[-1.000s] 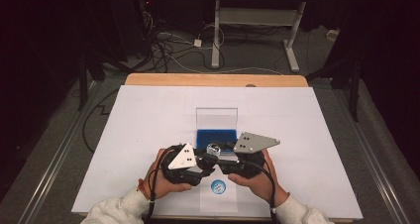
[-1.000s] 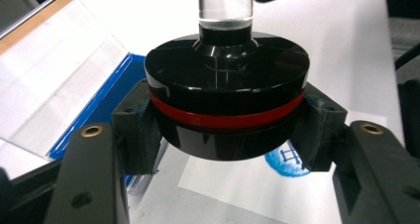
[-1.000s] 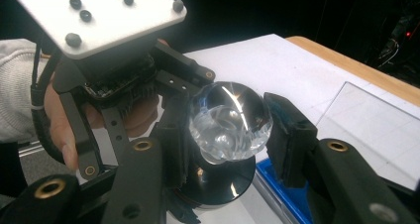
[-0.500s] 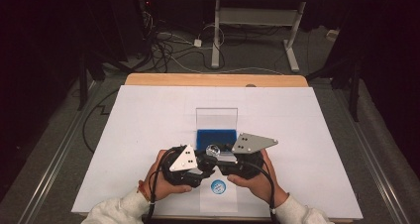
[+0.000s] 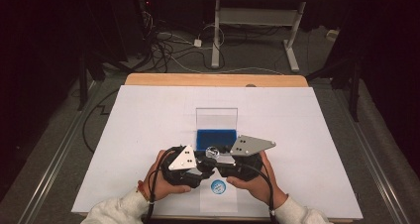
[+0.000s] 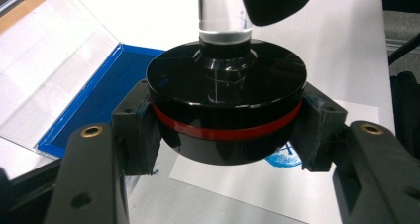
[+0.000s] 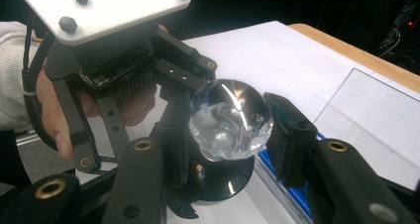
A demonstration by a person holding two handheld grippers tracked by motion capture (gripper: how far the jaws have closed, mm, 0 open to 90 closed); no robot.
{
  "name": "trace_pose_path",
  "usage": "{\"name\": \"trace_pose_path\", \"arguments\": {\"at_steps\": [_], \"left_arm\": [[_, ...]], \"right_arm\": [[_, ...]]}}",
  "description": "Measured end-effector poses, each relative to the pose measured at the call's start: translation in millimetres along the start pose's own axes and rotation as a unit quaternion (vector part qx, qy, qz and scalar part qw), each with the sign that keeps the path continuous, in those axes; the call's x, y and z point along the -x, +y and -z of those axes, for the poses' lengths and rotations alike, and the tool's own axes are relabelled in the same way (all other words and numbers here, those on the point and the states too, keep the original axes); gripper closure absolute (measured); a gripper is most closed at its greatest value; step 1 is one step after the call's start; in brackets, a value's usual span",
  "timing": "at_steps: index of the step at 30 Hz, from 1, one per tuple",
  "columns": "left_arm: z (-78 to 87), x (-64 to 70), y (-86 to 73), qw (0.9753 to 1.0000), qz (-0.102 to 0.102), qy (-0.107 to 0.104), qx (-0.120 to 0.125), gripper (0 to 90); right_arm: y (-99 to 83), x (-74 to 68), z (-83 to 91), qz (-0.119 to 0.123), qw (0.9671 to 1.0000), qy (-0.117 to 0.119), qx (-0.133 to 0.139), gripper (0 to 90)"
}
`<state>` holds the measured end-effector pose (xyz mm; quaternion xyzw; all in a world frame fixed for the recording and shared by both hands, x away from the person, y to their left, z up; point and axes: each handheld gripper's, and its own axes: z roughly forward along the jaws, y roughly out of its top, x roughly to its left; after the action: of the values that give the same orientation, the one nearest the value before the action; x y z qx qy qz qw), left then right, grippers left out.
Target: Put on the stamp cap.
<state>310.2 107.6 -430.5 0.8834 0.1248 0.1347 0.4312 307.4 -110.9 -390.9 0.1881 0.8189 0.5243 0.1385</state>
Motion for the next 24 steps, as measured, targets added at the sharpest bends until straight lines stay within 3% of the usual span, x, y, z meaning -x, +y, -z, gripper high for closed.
{"name": "trace_pose_path", "arguments": {"at_steps": [4, 18, 24], "left_arm": [[-2.7, 0.2, -1.8, 1.0000, -0.002, 0.004, -0.006, 36.4], [-3.7, -0.3, -3.2, 1.0000, -0.003, 0.003, 0.009, 36.2], [-6.6, 1.5, -3.7, 0.9998, -0.007, 0.013, 0.010, 35.8]], "right_arm": [[-2.7, 0.5, -1.8, -0.005, 1.0000, -0.003, -0.004, 57.1], [-2.2, 2.6, 0.4, -0.008, 1.0000, -0.003, -0.005, 57.1], [-1.8, 3.2, 1.2, -0.006, 0.9999, -0.005, -0.006, 57.1]]}}
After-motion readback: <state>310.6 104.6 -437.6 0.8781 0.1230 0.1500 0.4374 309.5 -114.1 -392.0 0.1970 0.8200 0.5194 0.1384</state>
